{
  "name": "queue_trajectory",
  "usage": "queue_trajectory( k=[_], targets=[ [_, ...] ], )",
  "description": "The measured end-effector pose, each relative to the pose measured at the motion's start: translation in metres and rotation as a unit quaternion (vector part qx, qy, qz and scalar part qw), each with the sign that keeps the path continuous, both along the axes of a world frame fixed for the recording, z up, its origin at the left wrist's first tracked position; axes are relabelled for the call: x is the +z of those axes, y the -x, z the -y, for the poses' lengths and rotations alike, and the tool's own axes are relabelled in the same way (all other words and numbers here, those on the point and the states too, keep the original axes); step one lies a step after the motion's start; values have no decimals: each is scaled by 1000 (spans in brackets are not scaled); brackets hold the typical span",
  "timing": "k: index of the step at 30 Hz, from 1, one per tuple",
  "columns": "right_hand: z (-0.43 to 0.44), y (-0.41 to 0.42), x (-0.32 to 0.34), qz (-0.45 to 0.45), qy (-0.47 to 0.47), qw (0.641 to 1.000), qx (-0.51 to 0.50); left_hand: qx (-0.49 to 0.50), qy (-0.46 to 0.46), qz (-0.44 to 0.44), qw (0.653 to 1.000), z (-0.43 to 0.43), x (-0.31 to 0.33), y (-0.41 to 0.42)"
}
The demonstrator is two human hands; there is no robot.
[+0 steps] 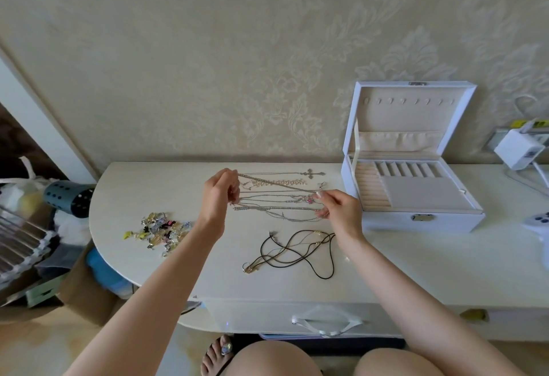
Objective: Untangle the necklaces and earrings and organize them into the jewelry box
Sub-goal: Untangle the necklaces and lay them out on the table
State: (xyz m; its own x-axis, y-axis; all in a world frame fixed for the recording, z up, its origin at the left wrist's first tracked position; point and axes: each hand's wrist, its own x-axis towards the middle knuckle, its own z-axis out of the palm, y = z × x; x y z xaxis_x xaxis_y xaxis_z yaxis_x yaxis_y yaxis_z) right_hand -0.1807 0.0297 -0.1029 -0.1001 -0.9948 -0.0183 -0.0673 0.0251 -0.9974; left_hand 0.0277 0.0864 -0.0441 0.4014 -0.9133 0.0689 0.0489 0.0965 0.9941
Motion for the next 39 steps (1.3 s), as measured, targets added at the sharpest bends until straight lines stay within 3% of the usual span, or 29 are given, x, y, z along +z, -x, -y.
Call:
queue_trajectory(
  k=[6,14,18,24,29,36,39],
  targets=[
    [1,7,-10,-5,-2,1000,-14,48,-34,-75,995,2,-18,-14],
    [4,13,-15,-4,20,1000,-12,144,-103,10,984,3,-63,-31],
    [7,14,-23,-87,39,995,-4,134,-134,42,981,4,-81,-39],
    [9,17,-39,-293,109,950,21,102,-149,206,962,8,-85,-37],
    [7,18,-40,-363,97,926,43,95,-156,435,882,12,-93,-41],
    [7,18,-39,-414,85,904,67,90,-171,465,864,10,-93,-38],
    [6,20,-36,-424,88,898,84,98,-176,511,835,6,-91,-35]
  ],
)
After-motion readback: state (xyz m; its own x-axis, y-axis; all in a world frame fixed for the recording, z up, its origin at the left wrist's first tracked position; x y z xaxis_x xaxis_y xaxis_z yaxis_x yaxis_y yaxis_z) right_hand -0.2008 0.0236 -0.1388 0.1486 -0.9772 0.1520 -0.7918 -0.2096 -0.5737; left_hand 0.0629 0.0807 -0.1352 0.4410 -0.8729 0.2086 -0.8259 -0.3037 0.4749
